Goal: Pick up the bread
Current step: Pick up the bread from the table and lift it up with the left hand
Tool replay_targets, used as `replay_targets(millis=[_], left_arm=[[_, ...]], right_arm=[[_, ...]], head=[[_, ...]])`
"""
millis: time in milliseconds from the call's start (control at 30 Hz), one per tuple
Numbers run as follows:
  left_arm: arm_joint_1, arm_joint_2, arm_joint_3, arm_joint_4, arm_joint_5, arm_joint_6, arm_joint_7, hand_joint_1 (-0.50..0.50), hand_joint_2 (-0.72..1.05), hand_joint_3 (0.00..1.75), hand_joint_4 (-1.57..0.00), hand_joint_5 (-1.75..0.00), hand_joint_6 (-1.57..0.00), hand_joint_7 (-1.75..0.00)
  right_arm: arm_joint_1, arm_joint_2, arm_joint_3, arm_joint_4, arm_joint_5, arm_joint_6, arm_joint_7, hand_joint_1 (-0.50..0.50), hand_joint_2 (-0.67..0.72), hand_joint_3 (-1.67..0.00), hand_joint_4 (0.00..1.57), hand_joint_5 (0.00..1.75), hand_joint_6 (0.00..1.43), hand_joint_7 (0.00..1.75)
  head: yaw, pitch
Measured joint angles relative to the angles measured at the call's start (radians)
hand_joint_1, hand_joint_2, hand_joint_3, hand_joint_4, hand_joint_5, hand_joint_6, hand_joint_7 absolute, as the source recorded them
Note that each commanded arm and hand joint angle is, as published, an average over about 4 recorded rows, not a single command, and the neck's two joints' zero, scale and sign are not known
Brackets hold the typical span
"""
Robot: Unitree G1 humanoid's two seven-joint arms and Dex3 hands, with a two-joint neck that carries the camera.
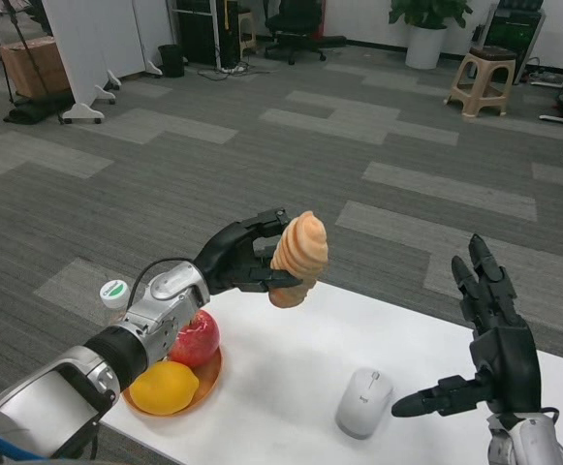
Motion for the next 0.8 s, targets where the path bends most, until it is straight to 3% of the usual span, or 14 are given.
replay_targets(millis=[133, 267, 800], left_arm=[[0.017, -0.002, -0.002, -0.035, -0.054, -0.013, 0.007, -0.12, 1.05, 0.09, -1.20, -1.75, -0.76, -1.68], [0.026, -0.021, -0.010, -0.076, -0.100, -0.028, 0.013, -0.12, 1.05, 0.11, -1.20, -1.75, -0.79, -1.68], [0.064, -0.032, -0.002, -0.148, -0.115, -0.035, 0.014, -0.12, 1.05, 0.09, -1.20, -1.75, -0.77, -1.68]], right_arm=[[0.000, 0.000, 0.009, 0.000, 0.000, 0.000, 0.000, -0.33, 0.15, 0.00, 0.00, 0.10, 0.00, 0.00], [0.000, 0.001, 0.018, -0.002, 0.000, 0.000, 0.000, -0.33, 0.12, 0.00, 0.00, 0.10, 0.00, 0.00], [0.000, 0.000, 0.019, -0.009, 0.000, 0.000, 0.000, -0.33, 0.12, 0.00, 0.00, 0.15, 0.00, 0.00]], head=[[-0.008, 0.002], [-0.008, 0.002], [-0.018, -0.004]])
